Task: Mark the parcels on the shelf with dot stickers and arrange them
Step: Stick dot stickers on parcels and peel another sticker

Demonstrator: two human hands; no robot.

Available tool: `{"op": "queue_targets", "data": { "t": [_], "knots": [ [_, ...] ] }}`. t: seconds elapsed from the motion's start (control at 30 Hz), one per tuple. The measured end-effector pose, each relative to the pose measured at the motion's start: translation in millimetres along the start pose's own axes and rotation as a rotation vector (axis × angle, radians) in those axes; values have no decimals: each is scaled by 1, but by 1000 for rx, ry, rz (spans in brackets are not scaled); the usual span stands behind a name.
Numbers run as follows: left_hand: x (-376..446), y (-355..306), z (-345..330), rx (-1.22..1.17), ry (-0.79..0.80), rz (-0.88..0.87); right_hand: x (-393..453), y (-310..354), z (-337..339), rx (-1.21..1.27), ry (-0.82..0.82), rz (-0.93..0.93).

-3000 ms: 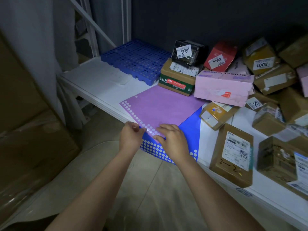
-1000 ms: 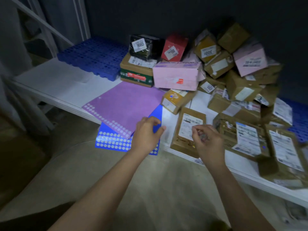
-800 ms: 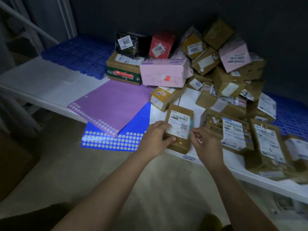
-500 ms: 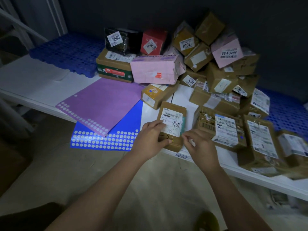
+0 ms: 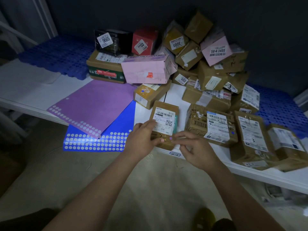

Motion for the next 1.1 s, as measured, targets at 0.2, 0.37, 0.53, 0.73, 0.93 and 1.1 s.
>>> {"op": "queue_targets", "data": {
  "t": [0.2, 0.37, 0.53, 0.73, 0.93, 1.1],
  "knots": [
    [-4, -2, -3, -82, 11, -4, -12, -19, 0, 168, -203, -281],
    [-5, -7, -7, -166, 8, -49, -13, -9, -13, -6, -215, -237],
    [10, -25, -20, -269, 59, -70, -9, -14, 12, -464, -305, -185],
    [34, -42, -37, -319, 208, -114, 13, -29, 26, -493, -306, -273],
    [41, -24, 17, -226, -22, -127, 54, -9, 24, -269, -279, -229],
    [61, 15, 64, -139, -149, 0, 123, 15, 11, -208, -174, -189]
  ]
}}
Point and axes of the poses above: each hand's wrist, its own x-axis towards the middle knuckle, its own z-axis out of the back of the hand, y = z × x, the point moved 10 cm from there along x, towards the middle knuckle
